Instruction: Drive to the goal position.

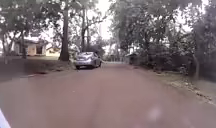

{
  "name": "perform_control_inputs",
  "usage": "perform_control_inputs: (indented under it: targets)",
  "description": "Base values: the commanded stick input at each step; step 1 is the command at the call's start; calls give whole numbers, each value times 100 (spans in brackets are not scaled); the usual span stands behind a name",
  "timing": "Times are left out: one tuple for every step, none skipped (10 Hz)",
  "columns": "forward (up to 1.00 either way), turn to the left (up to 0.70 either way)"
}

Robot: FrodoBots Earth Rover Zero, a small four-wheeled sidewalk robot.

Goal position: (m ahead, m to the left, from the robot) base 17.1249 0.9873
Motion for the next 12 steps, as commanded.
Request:
perform_control_inputs:
  targets:
    - [70, 0]
    - [70, -17]
    - [70, -31]
    - [70, -28]
    - [70, -13]
    - [70, -2]
    - [70, 0]
    - [70, 0]
    - [70, 0]
    - [70, 0]
    - [70, 0]
    - [70, 0]
